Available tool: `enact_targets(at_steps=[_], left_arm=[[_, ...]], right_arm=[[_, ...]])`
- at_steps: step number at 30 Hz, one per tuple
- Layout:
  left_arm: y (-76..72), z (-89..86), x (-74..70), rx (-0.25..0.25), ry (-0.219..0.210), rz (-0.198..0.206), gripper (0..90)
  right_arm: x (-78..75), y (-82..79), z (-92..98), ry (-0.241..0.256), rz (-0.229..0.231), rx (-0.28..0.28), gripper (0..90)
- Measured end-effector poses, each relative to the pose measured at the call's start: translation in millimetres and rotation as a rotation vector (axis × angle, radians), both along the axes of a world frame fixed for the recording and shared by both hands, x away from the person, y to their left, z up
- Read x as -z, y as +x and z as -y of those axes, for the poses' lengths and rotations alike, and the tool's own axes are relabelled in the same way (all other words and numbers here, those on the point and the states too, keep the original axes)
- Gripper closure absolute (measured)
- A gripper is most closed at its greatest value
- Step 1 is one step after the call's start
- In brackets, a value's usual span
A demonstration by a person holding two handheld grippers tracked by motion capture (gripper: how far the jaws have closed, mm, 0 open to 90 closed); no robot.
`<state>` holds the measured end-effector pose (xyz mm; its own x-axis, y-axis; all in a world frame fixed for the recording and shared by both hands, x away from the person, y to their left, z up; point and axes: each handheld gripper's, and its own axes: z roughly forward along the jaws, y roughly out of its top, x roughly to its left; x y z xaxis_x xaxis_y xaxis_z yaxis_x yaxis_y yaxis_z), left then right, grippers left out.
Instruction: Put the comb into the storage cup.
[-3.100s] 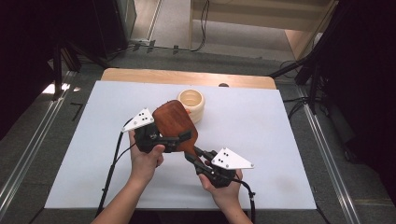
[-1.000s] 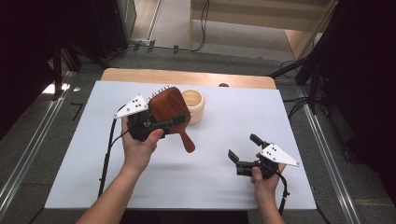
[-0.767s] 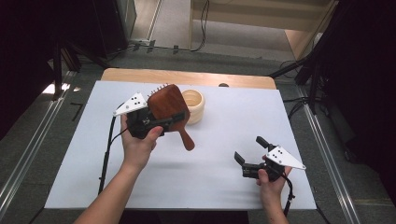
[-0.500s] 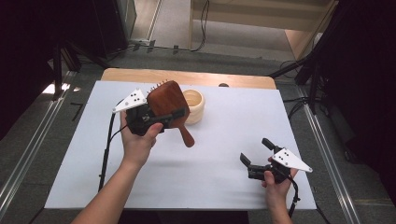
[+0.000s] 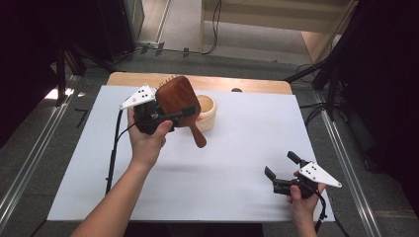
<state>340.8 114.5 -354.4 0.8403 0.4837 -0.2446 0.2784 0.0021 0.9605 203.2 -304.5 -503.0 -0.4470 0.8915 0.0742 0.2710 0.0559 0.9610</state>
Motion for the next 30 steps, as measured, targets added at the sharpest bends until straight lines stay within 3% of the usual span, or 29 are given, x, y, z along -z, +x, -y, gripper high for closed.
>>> enact_targets(at_steps=[30], left_arm=[[34.8,5.5,-19.0,-0.037,0.003,0.023,54.7]], right_arm=[[5.1,-1.8,9.3,0.026,-0.008,0.010,0.0]])
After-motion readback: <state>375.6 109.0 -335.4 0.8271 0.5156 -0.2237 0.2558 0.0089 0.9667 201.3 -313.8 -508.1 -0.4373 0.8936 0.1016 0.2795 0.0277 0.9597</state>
